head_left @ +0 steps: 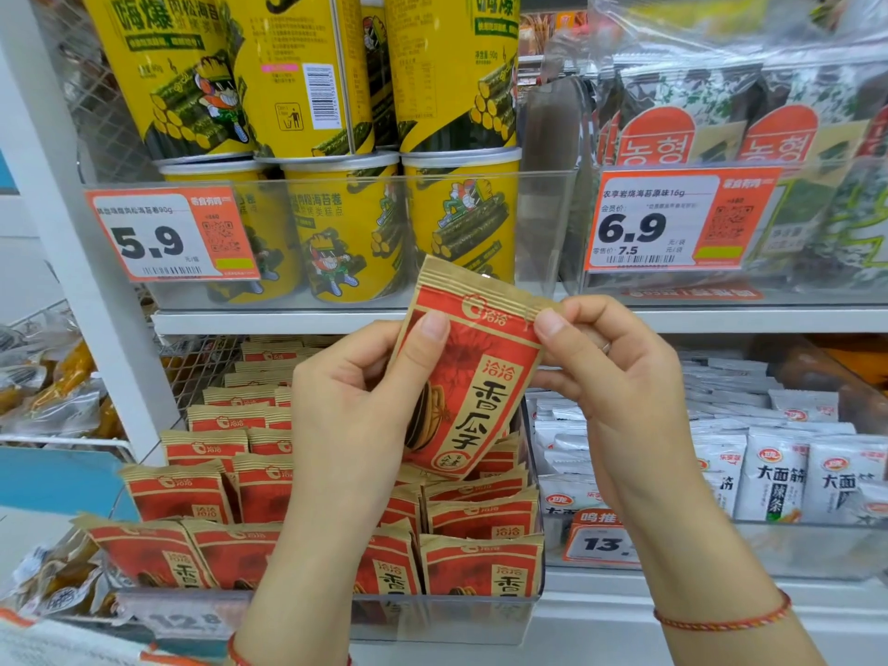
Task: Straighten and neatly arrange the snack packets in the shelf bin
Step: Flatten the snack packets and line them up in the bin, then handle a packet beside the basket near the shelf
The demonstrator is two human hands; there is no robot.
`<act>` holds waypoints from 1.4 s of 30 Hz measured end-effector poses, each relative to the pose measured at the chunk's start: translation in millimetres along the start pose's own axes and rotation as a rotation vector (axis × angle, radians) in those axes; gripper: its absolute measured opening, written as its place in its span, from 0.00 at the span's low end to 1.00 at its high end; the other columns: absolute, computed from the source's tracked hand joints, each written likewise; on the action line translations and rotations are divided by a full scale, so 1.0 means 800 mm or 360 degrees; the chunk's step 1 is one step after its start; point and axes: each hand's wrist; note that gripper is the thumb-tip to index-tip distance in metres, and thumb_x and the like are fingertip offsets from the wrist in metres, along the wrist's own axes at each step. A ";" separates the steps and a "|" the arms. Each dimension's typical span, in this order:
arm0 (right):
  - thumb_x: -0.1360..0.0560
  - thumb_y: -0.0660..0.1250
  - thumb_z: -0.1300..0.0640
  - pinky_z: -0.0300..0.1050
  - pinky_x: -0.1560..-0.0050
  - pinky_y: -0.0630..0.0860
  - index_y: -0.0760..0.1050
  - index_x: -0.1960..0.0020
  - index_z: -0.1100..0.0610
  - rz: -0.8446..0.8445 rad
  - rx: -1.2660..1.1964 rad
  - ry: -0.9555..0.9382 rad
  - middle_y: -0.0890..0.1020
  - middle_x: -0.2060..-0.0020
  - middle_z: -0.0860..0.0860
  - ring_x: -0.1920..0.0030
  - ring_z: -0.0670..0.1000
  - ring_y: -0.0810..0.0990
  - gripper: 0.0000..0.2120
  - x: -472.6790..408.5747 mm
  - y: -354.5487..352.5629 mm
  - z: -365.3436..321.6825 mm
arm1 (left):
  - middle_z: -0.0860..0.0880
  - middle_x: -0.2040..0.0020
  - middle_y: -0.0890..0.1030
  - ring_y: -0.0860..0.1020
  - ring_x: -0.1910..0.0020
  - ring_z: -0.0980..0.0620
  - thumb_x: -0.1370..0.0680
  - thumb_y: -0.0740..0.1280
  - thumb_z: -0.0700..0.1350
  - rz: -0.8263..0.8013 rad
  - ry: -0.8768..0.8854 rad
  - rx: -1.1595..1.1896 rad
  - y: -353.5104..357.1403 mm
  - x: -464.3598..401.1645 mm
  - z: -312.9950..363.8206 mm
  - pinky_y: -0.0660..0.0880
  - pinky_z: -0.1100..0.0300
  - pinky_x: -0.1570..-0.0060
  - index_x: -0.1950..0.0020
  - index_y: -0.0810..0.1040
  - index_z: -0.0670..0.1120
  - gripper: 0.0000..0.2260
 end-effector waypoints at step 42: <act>0.23 0.65 0.57 0.40 0.48 0.79 0.75 0.38 0.51 -0.1409 0.0316 0.0493 0.84 0.47 0.45 0.48 0.46 0.83 0.14 0.103 0.217 0.055 | 0.50 0.61 0.86 0.84 0.64 0.53 0.29 0.73 0.44 0.0650 -0.0376 0.0004 -0.281 0.075 0.040 0.80 0.62 0.65 0.57 0.83 0.48 0.02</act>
Point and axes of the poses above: each hand's wrist, its own x-axis away from the middle knuckle, its own y-axis out of the palm, z = x × y
